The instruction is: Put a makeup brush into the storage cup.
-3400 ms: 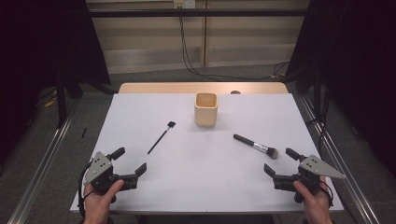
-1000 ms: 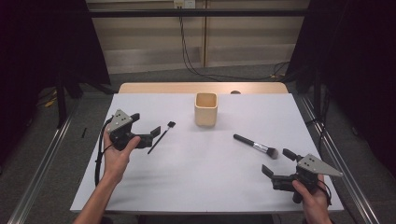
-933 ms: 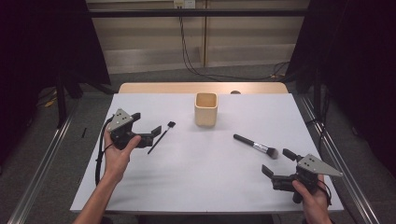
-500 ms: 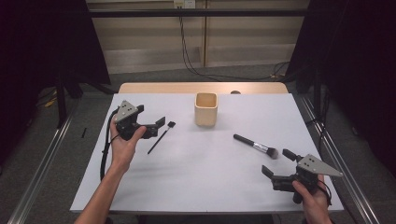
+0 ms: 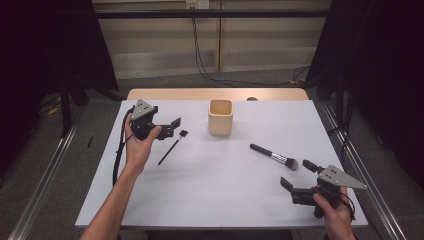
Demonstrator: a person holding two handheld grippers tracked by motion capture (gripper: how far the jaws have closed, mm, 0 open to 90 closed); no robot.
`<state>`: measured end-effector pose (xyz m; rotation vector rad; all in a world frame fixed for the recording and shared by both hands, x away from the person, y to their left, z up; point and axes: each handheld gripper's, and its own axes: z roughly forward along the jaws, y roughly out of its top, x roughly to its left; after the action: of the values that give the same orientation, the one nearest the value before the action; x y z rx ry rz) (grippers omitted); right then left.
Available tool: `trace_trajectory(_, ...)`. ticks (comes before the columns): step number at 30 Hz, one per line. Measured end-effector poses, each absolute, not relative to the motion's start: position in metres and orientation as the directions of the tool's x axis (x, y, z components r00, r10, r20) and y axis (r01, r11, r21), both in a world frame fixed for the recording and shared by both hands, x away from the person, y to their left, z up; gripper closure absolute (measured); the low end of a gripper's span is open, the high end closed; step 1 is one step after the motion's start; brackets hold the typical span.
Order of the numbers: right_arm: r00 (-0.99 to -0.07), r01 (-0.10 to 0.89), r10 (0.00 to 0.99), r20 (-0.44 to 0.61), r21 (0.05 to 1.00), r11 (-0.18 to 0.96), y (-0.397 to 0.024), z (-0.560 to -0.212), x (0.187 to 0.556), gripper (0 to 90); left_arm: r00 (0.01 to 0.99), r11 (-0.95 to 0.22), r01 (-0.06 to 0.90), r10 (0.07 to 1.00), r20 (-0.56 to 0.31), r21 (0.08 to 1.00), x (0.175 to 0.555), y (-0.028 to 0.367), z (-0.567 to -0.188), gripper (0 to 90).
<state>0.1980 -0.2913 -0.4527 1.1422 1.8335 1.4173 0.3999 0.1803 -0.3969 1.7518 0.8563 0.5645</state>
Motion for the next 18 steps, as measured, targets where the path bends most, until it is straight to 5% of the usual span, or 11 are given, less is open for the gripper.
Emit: trace_trajectory(18, -0.485, 0.301, 0.872, 0.068, 0.949, 0.093, -0.292, -0.453, 0.199, 0.2, 0.644, -0.343, 0.426, 0.765, -0.014, 0.837, 0.424, 0.176, -0.395, 5.7)
